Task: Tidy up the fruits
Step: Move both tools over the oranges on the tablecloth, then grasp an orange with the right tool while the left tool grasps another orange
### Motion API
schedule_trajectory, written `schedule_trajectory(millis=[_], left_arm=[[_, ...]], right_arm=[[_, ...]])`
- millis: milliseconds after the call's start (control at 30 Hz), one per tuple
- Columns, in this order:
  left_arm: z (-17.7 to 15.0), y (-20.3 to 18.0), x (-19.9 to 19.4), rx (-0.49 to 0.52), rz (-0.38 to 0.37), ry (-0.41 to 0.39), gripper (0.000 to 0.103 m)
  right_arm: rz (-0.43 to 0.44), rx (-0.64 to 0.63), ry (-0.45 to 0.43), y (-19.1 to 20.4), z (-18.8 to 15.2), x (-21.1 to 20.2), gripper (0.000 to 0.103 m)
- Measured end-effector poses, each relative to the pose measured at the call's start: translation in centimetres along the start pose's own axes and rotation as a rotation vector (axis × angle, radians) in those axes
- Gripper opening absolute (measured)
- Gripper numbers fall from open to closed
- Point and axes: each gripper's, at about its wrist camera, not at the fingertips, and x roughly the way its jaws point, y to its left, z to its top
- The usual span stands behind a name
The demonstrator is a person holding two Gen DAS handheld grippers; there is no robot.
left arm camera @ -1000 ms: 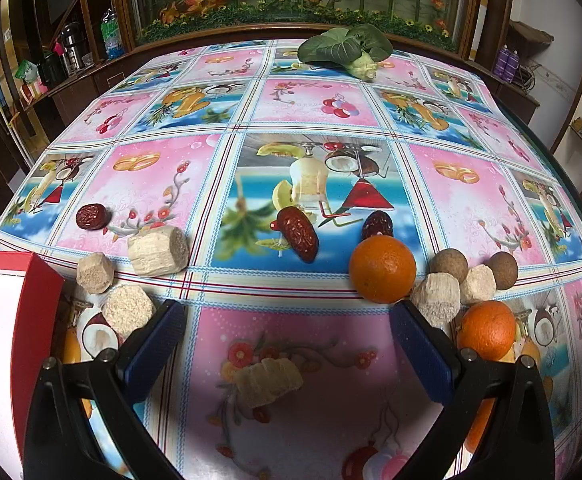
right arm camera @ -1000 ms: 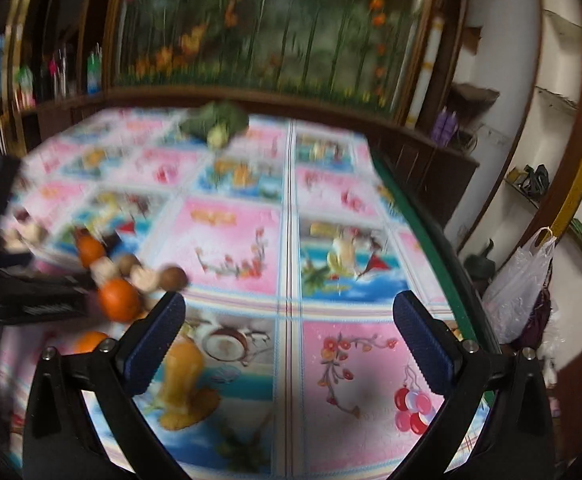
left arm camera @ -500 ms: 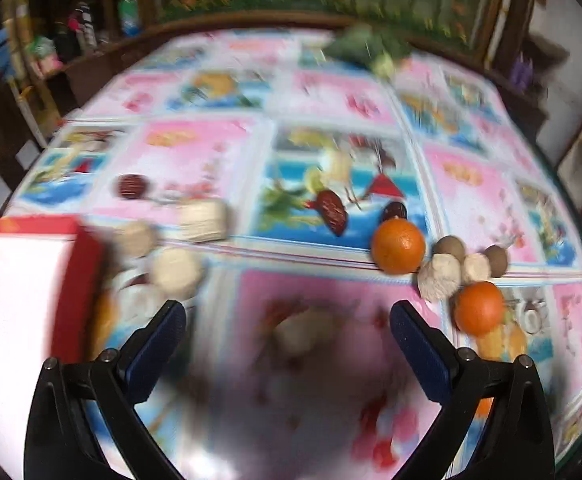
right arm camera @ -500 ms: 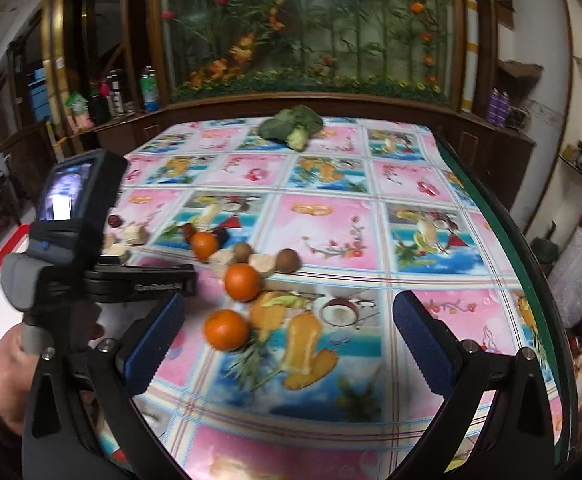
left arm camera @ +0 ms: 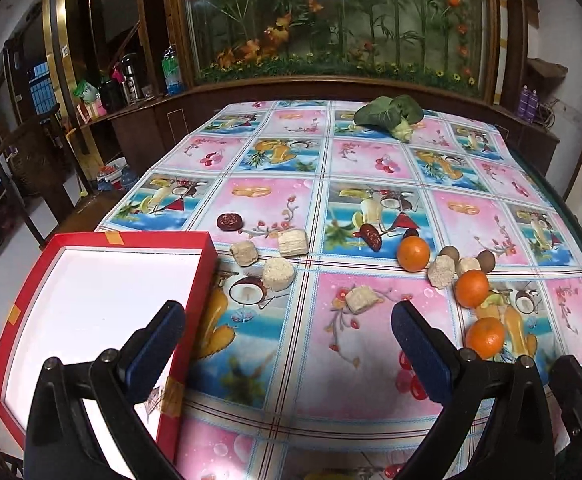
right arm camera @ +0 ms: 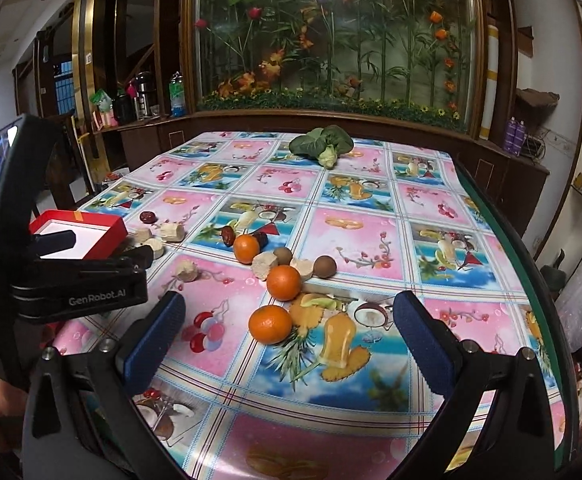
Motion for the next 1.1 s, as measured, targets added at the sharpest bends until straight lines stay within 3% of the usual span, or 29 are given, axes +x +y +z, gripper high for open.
schedule_trajectory(millis=[600,733,833,933,1033,1100], left_arm=[[0.4,0.7,-1.1,0.0,-0.028,-0.033,0.103],[0.2,1.8,-2.6,0.054,-0.204,-0.105,0.103],[0.0,2.0,-2.7,0.116,-0.389,-0.065,0.103],[-0.4,2.1,-2.5,0.13,-0.343,-0.051,0.103],[-0.6,1.6,-2.5,0.159,-0.236,-0.089,0.103],[-0.4,1.3,-2.5,0.18,-0.187,-0.114,0.103]], right_arm=[[0.019,0.026,0.033,-0.6,-0.3,0.7,0.102],[0.085,0.022,0.119,-0.2,-0.7,3.1,0.079],[0.155,0.042,0.19,0.0,-1.2,5.2,0.063],[0.202,0.097,0.246,-0.2,-1.7,7.2,0.053],[0.179,0.095,0.244,-0.3,-1.5,7.8,0.051],[0.139,0.056,0.265,-0.2,-1.3,8.3,0.044]])
